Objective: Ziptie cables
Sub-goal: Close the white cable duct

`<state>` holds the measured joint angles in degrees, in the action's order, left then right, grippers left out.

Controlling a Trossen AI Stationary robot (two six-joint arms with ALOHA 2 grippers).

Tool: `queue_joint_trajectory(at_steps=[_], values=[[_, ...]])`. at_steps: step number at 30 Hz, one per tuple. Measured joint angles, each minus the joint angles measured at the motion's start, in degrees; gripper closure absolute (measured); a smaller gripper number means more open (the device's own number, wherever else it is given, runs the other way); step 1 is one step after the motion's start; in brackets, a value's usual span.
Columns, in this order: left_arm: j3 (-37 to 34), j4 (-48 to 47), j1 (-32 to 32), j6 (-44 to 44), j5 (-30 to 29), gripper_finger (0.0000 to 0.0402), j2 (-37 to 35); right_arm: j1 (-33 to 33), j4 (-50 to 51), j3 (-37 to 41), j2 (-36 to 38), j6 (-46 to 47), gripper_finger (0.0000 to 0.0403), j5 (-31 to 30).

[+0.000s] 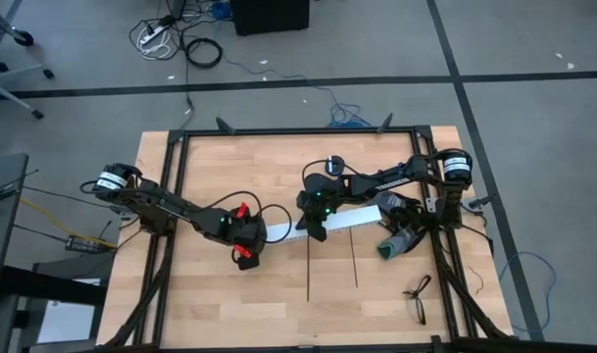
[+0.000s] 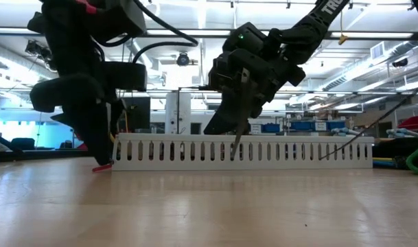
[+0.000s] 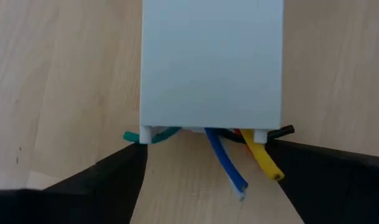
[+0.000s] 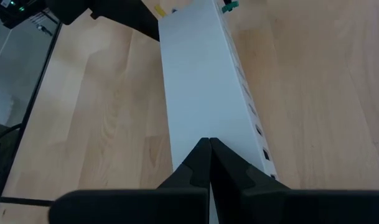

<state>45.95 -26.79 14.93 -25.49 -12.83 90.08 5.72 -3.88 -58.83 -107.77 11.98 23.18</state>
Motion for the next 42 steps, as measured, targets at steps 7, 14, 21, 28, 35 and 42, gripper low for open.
queue_joint_trajectory(at_steps=[7,14,21,28,35,42], values=[[0.0,1.8,0.0,2.7,-1.3,0.0047,0.0,0.0,0.2,0.0,0.0,0.0,0.0403,0.4],[0.0,4.7,0.0,2.7,-2.4,0.0033,0.0,0.0,0.2,0.0,0.0,-0.1,0.0403,0.4],[0.0,5.9,0.0,4.3,-2.0,0.0044,0.0,0.0,0.1,0.0,0.0,-0.1,0.0403,0.5],[0.0,2.4,0.0,3.9,-0.6,0.0048,0.0,0.0,0.1,0.0,0.0,-0.1,0.0403,0.5],[0.0,3.2,0.0,3.8,-0.4,0.0049,0.0,0.0,0.1,0.0,0.0,-0.2,0.0403,0.5],[0.0,3.1,0.0,3.8,0.9,0.0058,0.0,0.0,0.1,0.0,0.0,-0.3,0.0403,0.5]])
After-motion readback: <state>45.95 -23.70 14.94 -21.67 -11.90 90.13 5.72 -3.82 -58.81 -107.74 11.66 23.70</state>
